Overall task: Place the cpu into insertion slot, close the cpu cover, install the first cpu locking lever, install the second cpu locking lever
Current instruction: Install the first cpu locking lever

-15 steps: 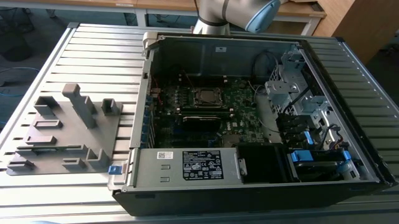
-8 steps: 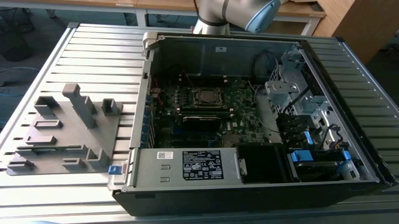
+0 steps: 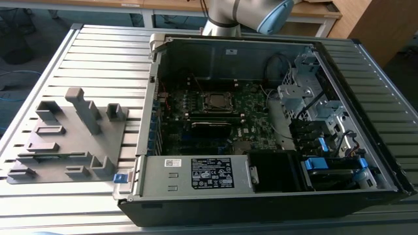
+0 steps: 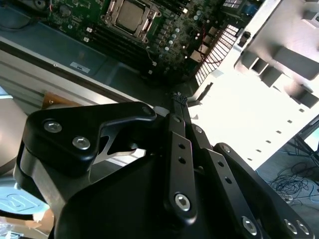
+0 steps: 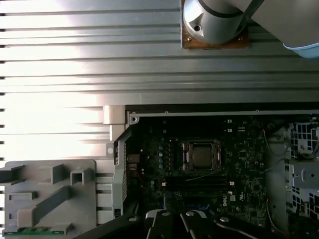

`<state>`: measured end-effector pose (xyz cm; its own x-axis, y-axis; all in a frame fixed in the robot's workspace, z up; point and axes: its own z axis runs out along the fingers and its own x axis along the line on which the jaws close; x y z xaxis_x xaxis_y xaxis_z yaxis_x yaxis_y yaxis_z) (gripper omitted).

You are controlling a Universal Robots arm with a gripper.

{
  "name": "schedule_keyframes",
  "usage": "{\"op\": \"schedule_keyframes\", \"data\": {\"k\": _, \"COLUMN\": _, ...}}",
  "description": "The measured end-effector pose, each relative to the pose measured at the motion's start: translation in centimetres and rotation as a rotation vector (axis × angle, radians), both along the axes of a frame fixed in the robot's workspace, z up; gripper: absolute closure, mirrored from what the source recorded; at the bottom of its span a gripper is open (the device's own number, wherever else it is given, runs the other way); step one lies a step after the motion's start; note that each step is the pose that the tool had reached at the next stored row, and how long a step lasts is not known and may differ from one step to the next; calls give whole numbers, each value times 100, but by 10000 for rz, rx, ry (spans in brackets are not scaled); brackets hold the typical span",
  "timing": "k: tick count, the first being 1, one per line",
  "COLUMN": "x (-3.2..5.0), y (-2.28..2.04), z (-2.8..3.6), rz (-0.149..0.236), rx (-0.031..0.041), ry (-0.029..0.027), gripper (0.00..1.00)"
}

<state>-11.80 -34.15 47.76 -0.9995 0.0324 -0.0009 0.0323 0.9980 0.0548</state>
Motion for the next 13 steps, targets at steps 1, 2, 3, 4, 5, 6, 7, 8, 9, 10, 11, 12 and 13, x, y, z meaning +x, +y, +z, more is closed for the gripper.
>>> {"op": "schedule_keyframes", "data": {"k": 1, "x": 0, "y": 0, "z": -18, "rz": 0, "rx": 0, "ry": -1, "gripper": 89}}
{"op": "schedule_keyframes", "data": {"k": 2, "x": -1, "y": 0, "z": -35, "rz": 1, "rx": -2, "ry": -1, "gripper": 89}}
{"op": "schedule_keyframes", "data": {"k": 3, "x": -1, "y": 0, "z": -46, "rz": 0, "rx": -7, "ry": 0, "gripper": 89}}
{"op": "schedule_keyframes", "data": {"k": 4, "x": -2, "y": 0, "z": -50, "rz": 0, "rx": -12, "ry": 0, "gripper": 89}}
{"op": "schedule_keyframes", "data": {"k": 5, "x": -2, "y": 0, "z": -51, "rz": 0, "rx": -13, "ry": 1, "gripper": 89}}
{"op": "schedule_keyframes", "data": {"k": 6, "x": -2, "y": 0, "z": -59, "rz": 0, "rx": -2, "ry": -1, "gripper": 89}}
{"op": "schedule_keyframes", "data": {"k": 7, "x": -3, "y": 0, "z": -66, "rz": 0, "rx": 66, "ry": 3, "gripper": 89}}
{"op": "schedule_keyframes", "data": {"k": 8, "x": -4, "y": 0, "z": -75, "rz": -1, "rx": 141, "ry": 2, "gripper": 89}}
{"op": "schedule_keyframes", "data": {"k": 9, "x": -4, "y": -1, "z": -86, "rz": 0, "rx": 186, "ry": 0, "gripper": 89}}
{"op": "schedule_keyframes", "data": {"k": 10, "x": -4, "y": 0, "z": -94, "rz": 0, "rx": 187, "ry": -1, "gripper": 89}}
{"op": "schedule_keyframes", "data": {"k": 11, "x": -4, "y": -1, "z": -103, "rz": 0, "rx": 183, "ry": 1, "gripper": 89}}
{"op": "schedule_keyframes", "data": {"k": 12, "x": -4, "y": -1, "z": -119, "rz": 0, "rx": 184, "ry": 0, "gripper": 89}}
{"op": "schedule_keyframes", "data": {"k": 13, "x": -4, "y": -1, "z": -138, "rz": 0, "rx": 184, "ry": 0, "gripper": 89}}
